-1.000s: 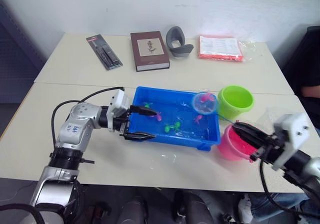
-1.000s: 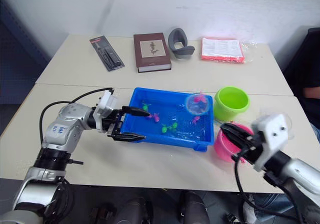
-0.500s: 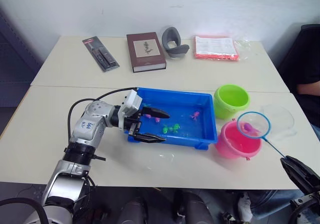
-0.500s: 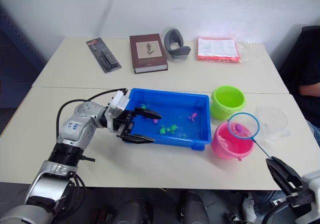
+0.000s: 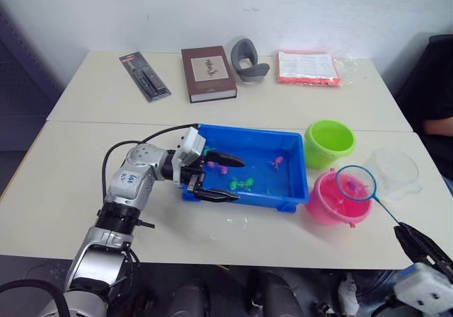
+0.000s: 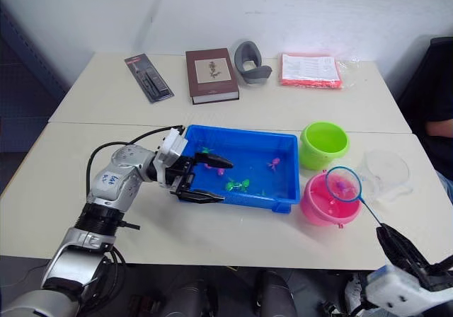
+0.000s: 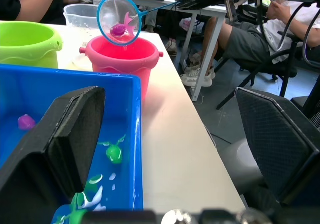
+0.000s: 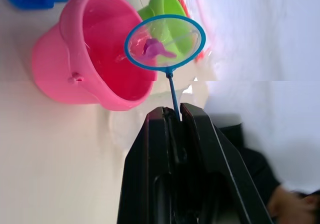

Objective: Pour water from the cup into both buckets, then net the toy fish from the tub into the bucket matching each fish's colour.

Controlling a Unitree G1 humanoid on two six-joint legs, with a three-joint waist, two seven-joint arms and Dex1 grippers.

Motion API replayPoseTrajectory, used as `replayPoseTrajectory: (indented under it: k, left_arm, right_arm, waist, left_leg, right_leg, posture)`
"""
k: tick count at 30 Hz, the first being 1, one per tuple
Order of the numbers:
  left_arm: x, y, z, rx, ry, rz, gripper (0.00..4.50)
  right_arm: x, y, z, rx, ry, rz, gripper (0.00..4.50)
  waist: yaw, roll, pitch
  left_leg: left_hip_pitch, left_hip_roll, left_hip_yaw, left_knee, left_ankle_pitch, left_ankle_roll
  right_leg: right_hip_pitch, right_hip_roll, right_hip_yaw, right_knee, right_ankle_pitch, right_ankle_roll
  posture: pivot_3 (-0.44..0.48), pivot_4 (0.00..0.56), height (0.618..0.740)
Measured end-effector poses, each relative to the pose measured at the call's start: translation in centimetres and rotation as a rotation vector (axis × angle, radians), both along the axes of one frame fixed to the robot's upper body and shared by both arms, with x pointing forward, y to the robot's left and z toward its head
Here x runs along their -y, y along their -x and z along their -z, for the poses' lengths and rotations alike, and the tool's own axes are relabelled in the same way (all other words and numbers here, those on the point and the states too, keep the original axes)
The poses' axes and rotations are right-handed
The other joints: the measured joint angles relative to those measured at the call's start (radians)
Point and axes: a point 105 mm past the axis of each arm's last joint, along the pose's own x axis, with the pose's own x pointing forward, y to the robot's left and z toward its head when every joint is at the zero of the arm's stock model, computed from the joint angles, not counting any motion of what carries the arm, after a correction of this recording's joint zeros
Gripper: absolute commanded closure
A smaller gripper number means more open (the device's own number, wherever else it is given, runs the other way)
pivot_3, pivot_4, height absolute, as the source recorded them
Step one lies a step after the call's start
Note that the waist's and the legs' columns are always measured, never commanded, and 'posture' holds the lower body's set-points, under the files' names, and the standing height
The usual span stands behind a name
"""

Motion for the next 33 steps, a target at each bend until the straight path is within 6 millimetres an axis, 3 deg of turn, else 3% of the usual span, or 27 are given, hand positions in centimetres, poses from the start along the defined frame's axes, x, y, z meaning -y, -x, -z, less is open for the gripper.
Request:
replayPoseTrajectory:
  k: [7,13,16,23,26,30,33]
  left_arm:
    - [0.2,-0.2,0.0,-0.001,0.010,-0.021,0.04]
    - [0.5,-0.2,0.1,-0.005,0.021,-0.033,0.04]
    - [0.1,-0.4,0.1,0.000,0.015,-0.049,0.04]
    - [-2.2,-1.7,0.5,0.011,-0.006,-0.145,0.04]
    - [-3.3,-2.3,0.5,0.021,-0.016,-0.190,0.04]
    - [-4.0,-2.7,0.3,0.038,-0.019,-0.223,0.04]
    - [-4.2,-2.8,0.2,0.043,-0.018,-0.242,0.04]
  right_arm:
    - [0.3,0.4,1.2,0.046,0.213,-0.030,4.50]
    - [0.9,0.4,0.5,0.098,0.152,0.002,4.50]
    - [0.6,-0.1,-0.8,0.119,-0.140,0.027,4.50]
    - [-4.6,-3.6,-4.4,-0.052,-0.954,-0.169,4.50]
    - [-7.1,-5.8,-4.8,-0.239,-1.144,-0.201,4.50]
    - [-9.8,-7.0,-3.4,-0.544,-1.194,-0.161,4.50]
    - [-10.0,-8.3,-2.6,-0.650,-1.278,-0.065,4.50]
  waist:
    - [-0.002,0.000,0.000]
    - [-0.003,0.000,0.000]
    - [-0.003,0.000,0.000]
    - [-0.020,0.000,0.000]
    - [-0.022,-0.001,0.000]
    - [-0.010,-0.001,0.001]
    - [-0.001,-0.002,0.001]
  left_leg:
    - [0.004,0.000,0.004,-0.001,0.000,-0.001]
    - [0.008,0.000,0.006,-0.002,0.000,-0.001]
    - [0.009,0.001,0.006,-0.002,0.000,-0.001]
    - [0.010,0.003,0.004,-0.002,-0.001,0.001]
    - [0.010,0.002,0.003,-0.001,-0.001,0.001]
    - [0.007,0.001,0.001,-0.002,-0.001,0.001]
    - [0.004,0.000,0.001,0.000,-0.001,0.002]
  right_leg:
    - [0.001,0.000,0.004,0.001,-0.001,0.000]
    - [0.002,0.000,0.006,0.002,-0.001,-0.001]
    - [0.002,0.000,0.006,0.003,-0.001,-0.001]
    - [0.003,-0.008,0.005,0.005,-0.002,-0.003]
    - [0.002,-0.012,0.002,0.006,-0.002,-0.003]
    - [0.002,-0.013,-0.002,0.004,-0.002,-0.003]
    - [0.002,-0.014,-0.004,0.002,-0.001,-0.002]
  posture:
    - [0.000,0.150,0.740]
    - [0.000,0.150,0.740]
    - [0.000,0.150,0.740]
    - [0.000,0.150,0.740]
    - [0.000,0.150,0.740]
    - [0.000,0.150,0.740]
    - [0.000,0.150,0.740]
